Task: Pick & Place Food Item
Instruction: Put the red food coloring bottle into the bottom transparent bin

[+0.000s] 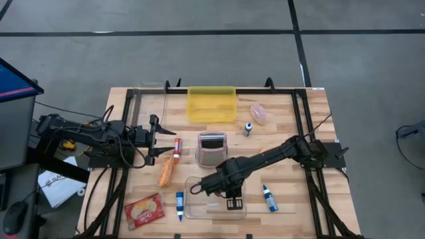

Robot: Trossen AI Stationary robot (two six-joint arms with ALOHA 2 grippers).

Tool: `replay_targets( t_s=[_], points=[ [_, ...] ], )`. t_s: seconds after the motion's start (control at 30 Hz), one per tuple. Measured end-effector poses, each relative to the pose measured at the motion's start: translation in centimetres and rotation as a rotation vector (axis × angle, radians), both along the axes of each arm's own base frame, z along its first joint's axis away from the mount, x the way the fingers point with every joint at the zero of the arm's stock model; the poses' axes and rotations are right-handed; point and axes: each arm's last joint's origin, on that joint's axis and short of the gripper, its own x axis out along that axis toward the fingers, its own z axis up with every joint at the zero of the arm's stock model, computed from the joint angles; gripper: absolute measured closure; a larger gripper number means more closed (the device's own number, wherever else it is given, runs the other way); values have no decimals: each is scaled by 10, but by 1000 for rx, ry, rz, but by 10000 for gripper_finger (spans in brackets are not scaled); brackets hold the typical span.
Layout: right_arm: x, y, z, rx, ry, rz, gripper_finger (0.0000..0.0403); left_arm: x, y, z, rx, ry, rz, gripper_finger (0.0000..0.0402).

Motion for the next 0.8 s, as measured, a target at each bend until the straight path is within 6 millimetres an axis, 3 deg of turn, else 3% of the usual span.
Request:
replay_targets(
  t_s=[0.47,0.8],
  points=[
    [0,2,-21,-37,19,13,310,0,0,1,-5,-8,0,170],
    [0,-20,-24,-114,77,9,310,0,0,1,-6,-8,0,170]
  ],
)
